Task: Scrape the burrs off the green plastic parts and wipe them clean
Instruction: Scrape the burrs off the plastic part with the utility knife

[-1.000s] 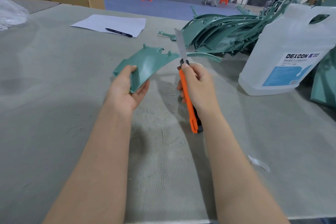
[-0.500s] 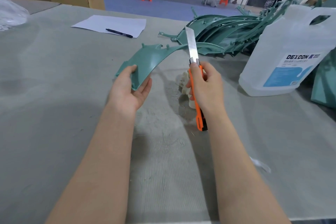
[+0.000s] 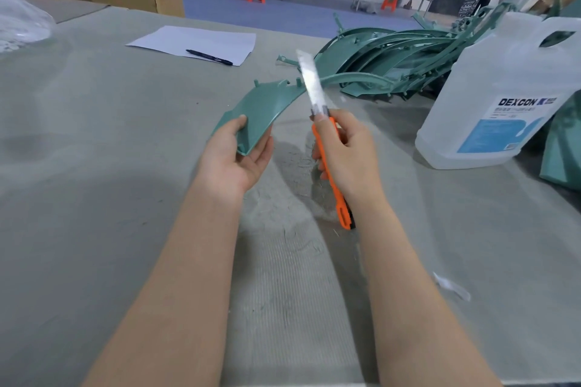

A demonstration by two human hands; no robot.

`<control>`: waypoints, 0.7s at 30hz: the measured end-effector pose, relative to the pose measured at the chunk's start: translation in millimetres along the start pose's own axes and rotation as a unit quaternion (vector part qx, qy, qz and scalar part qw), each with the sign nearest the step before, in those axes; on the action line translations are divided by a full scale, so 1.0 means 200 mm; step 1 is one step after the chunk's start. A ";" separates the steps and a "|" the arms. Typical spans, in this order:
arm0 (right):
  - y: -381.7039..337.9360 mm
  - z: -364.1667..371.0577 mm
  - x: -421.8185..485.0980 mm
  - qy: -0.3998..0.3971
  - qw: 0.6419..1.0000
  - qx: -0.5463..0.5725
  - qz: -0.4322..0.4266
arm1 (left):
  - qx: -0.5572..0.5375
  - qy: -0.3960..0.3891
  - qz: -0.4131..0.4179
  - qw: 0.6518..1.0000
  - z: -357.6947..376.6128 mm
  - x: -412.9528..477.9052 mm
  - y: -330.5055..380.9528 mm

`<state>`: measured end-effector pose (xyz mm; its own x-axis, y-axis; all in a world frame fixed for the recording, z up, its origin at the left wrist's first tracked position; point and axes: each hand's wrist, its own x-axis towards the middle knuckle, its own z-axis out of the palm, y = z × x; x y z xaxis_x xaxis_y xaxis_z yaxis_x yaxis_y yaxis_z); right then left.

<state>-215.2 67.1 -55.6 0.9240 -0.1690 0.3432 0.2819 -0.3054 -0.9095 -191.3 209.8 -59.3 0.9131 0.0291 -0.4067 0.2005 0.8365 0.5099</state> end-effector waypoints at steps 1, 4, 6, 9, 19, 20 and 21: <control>0.00 0.01 0.00 -0.008 1.000 -0.016 -0.013 | 0.003 0.001 -0.001 1.000 0.00 0.00 0.00; 0.00 0.03 0.00 -0.012 0.999 -0.041 -0.034 | 0.005 0.004 -0.001 1.000 0.00 0.01 0.00; 0.01 0.03 0.00 -0.013 0.999 -0.038 -0.032 | 0.004 0.005 -0.001 1.000 0.00 0.01 0.00; 0.01 0.03 -0.01 -0.018 0.999 -0.029 -0.029 | 0.003 0.004 0.001 1.000 0.00 0.00 0.00; -0.01 0.02 -0.02 -0.032 0.999 -0.012 -0.030 | -0.013 -0.003 -0.009 1.000 0.00 0.00 0.00; -0.01 0.02 -0.02 -0.036 0.999 -0.014 -0.028 | -0.014 -0.005 -0.009 1.000 0.00 0.00 -0.01; -0.01 0.02 -0.02 -0.048 0.998 -0.017 -0.027 | -0.016 -0.006 -0.009 1.000 0.01 0.00 -0.01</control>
<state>-218.4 71.7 -56.3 0.9282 -0.0619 0.3669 0.3251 -0.3444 -0.8807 -190.4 207.4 -59.6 0.9136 0.0086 -0.4065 0.2046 0.8543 0.4779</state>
